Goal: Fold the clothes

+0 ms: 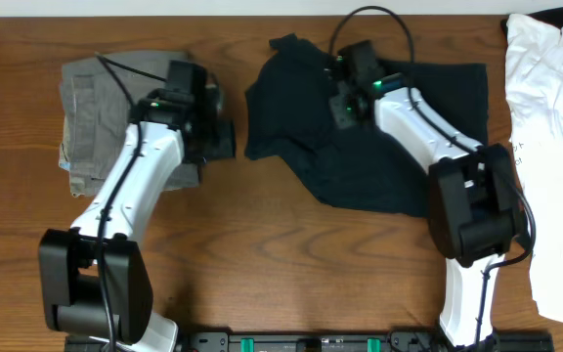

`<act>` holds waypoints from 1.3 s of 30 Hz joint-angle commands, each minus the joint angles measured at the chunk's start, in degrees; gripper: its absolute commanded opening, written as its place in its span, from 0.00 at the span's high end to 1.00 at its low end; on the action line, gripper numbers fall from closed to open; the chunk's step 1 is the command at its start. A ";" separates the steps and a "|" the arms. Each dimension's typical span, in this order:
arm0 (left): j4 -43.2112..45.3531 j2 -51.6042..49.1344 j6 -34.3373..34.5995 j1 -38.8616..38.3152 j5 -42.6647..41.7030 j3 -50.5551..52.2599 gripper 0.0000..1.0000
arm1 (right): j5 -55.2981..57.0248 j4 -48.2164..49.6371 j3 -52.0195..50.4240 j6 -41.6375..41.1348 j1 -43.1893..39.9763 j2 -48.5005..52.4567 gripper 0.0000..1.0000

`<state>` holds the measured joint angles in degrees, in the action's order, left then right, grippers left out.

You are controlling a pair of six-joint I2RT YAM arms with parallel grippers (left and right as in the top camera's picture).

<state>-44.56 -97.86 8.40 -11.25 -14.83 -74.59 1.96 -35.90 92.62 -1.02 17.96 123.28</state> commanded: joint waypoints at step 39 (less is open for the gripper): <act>21.35 -13.40 -27.89 -26.51 25.59 -0.20 0.57 | -2.86 -13.99 1.03 -7.10 -16.59 -0.17 0.01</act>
<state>-23.55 -111.00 -18.33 -37.78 10.35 -74.56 -0.49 -49.89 92.68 -7.25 1.67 123.28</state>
